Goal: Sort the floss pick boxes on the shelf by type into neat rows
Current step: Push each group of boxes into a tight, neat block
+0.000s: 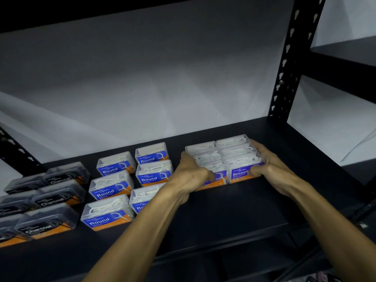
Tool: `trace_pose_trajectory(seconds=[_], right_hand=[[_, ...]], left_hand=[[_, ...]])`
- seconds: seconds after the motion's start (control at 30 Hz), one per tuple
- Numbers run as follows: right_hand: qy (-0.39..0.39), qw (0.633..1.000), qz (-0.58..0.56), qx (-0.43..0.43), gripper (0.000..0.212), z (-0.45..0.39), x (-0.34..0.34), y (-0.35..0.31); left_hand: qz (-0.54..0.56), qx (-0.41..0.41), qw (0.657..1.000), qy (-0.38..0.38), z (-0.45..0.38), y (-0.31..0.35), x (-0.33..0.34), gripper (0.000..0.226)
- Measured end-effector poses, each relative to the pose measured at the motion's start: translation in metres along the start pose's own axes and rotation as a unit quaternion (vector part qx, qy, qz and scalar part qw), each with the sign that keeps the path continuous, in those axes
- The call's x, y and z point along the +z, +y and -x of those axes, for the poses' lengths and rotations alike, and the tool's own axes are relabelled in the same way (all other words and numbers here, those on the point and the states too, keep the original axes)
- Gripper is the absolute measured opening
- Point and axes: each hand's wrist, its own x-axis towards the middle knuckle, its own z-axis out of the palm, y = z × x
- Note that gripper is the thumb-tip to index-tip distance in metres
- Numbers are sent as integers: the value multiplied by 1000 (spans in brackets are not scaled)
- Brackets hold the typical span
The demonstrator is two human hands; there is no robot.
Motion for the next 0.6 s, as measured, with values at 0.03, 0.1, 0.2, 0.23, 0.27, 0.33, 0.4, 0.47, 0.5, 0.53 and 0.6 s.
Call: trace_pose_trajectory(seconds=[0.03,0.1,0.2,0.23,0.27,0.33,0.4,0.47,0.5,0.53,0.6], right_hand=[[1,1000,2,-1,88,0,0,-1],[3,1000,8,-5,87,1,1,-2],[3,1000,19,-9,87,2,1,-3],[2,1000,24,-9,87,2,1,-4],[1,1000,28,-9,87,2,1,-4],[-2,999,32,-7,89,2,0,-3],[-5,999,36,-5,90,1,0,-4],[-5,999,38,-6,89,2,1,-5],[-4,999,38,-9,87,2,1,-6],[-3,999,39,-11,84,2,1,-6],[-2,999,41,-15,82,3,1,-6]], left_hand=[[0,2,1000,0,0,0,0,81],[1,6,1000,-2,0,-1,0,85],[7,6,1000,-5,1,0,1,91],[11,7,1000,-7,0,0,1,91],[15,8,1000,-7,0,0,2,91],[19,13,1000,-4,0,0,3,90],[21,14,1000,1,0,0,4,91],[24,12,1000,4,1,0,4,87],[24,10,1000,6,0,-1,4,84],[22,9,1000,7,0,-1,3,83],[18,7,1000,8,0,-1,3,82]])
